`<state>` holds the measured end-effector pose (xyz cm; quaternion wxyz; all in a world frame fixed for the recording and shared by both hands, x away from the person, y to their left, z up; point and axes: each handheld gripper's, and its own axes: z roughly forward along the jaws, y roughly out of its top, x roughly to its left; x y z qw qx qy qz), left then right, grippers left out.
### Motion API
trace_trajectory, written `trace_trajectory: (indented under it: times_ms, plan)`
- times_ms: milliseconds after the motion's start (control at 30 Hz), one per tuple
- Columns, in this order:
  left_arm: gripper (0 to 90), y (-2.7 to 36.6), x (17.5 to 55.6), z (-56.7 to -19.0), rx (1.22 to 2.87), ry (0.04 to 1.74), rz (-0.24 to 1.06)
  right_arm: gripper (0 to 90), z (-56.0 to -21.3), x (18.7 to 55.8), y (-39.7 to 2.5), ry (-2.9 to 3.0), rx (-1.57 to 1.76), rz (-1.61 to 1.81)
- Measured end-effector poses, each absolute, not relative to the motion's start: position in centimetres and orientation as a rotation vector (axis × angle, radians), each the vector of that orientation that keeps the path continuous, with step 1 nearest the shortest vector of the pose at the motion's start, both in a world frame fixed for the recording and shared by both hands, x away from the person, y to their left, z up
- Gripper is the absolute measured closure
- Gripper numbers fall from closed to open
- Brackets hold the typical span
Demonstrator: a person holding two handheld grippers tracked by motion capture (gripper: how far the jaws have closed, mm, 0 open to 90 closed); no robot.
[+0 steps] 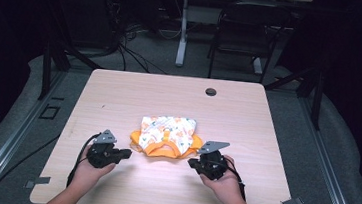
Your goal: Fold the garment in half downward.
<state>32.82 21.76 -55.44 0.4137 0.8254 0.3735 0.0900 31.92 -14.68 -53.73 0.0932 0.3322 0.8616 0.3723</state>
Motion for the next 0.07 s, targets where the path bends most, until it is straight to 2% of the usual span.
trace_trajectory:
  times_ms: [67]
  plan:
    - [82.2,21.99,32.31,-55.84,2.067,0.943,0.241,84.4,-53.95,31.46,-14.83,2.547,0.979,1.095]
